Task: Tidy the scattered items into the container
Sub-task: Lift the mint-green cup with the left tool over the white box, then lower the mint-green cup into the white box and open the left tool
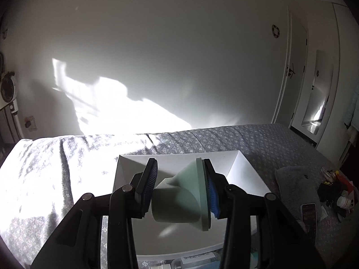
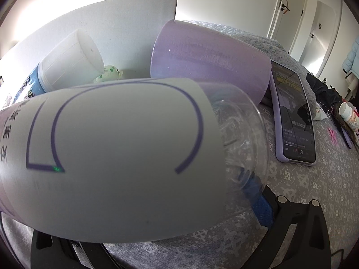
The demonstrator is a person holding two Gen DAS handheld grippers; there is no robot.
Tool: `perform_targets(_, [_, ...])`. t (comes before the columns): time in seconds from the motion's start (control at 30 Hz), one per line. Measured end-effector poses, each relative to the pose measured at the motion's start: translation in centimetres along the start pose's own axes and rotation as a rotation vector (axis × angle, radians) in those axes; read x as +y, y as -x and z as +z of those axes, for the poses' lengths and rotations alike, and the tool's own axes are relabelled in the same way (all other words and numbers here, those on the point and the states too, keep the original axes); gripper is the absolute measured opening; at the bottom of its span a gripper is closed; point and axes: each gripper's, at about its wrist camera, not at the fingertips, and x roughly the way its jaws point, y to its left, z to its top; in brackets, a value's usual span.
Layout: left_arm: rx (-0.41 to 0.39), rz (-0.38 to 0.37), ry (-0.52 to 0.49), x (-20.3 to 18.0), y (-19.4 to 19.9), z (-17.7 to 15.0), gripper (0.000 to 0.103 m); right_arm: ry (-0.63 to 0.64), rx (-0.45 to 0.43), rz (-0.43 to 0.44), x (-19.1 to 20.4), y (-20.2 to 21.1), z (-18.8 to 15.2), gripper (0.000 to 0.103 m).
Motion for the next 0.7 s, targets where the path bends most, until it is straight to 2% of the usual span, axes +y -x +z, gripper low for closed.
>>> perform_targets(0.1, [0.073, 0.014, 0.007, -0.2, -3.4, -1.0, 0.039, 0.003, 0.000, -0.004, 0.0, 0.0, 0.1, 0.103])
perform_targets(0.23, [0.134, 0.045, -0.022, -0.9, -5.4, -2.6, 0.039, 0.003, -0.001, -0.002, -0.2, 0.0, 0.2, 0.103])
perform_targets(0.27, [0.157, 0.050, -0.025, -1.2, -5.9, -3.0, 0.042, 0.003, -0.001, -0.002, -0.3, 0.0, 0.2, 0.103])
perform_targets(0.3, [0.175, 0.054, -0.025, -1.6, -6.0, -3.4, 0.046, 0.003, -0.001, -0.003, -0.3, 0.0, 0.2, 0.103])
perform_targets(0.33, [0.183, 0.054, -0.020, -1.7, -5.9, -3.6, 0.063, 0.003, -0.001, -0.003, -0.3, 0.0, 0.2, 0.103])
perform_targets(0.37, [0.184, 0.059, -0.012, -1.6, -5.8, -3.7, 0.084, 0.003, -0.001, -0.002, -0.3, 0.0, 0.2, 0.103])
perform_targets(0.4, [0.175, 0.064, -0.004, -1.6, -5.2, -3.9, 0.090, 0.003, -0.001, -0.002, -0.4, 0.0, 0.2, 0.103])
perform_targets(0.47, [0.154, 0.062, -0.001, -1.3, -4.1, -4.0, 0.094, 0.003, -0.001, -0.003, -0.4, 0.0, 0.2, 0.103])
perform_targets(0.6, [0.133, 0.051, 0.017, -0.2, -0.7, -4.1, 0.094, 0.003, 0.000, -0.002, -0.3, 0.0, 0.2, 0.103])
perform_targets(0.67, [0.097, 0.045, 0.045, 1.1, 1.8, -4.3, 0.103, 0.003, 0.000, -0.003, -0.2, 0.0, 0.2, 0.103])
perform_targets(0.7, [0.080, 0.043, 0.061, 2.0, 3.1, -4.7, 0.102, 0.003, 0.000, -0.002, -0.3, 0.0, 0.2, 0.103])
